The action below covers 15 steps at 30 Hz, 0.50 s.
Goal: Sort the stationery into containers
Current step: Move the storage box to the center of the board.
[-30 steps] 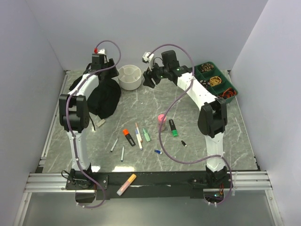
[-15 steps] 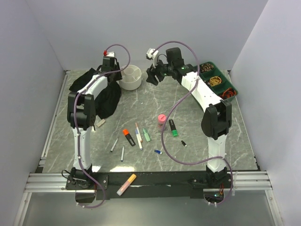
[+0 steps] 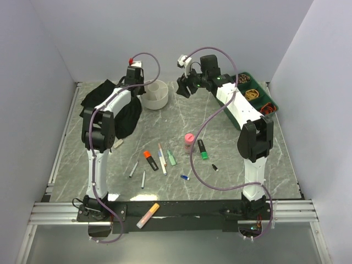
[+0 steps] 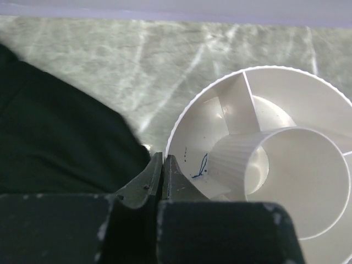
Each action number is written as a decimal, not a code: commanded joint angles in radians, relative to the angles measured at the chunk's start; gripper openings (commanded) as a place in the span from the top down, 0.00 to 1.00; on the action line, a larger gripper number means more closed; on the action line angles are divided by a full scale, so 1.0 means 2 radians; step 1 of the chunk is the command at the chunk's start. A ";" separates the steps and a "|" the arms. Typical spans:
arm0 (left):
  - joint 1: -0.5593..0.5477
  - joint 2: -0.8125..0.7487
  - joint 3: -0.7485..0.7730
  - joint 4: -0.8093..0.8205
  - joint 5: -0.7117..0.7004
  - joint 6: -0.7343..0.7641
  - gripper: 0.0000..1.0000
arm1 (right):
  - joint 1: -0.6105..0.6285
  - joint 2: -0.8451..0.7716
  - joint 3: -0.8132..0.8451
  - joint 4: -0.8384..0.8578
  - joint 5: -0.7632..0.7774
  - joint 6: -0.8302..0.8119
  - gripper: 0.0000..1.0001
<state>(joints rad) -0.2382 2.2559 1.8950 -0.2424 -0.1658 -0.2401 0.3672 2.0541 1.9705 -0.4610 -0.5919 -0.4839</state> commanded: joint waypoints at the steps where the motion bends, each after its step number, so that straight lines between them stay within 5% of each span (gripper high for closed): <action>1: -0.025 -0.064 0.002 -0.006 0.031 0.014 0.99 | -0.006 -0.049 -0.015 0.003 -0.002 -0.001 0.34; 15: -0.078 -0.145 -0.123 -0.038 0.071 0.017 0.99 | -0.024 -0.156 -0.136 -0.006 -0.015 -0.013 0.33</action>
<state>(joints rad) -0.3855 2.0556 1.6783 -0.3450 -0.0551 -0.2028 0.3267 1.8431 1.7538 -0.4793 -0.5961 -0.4957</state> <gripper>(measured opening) 0.025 0.669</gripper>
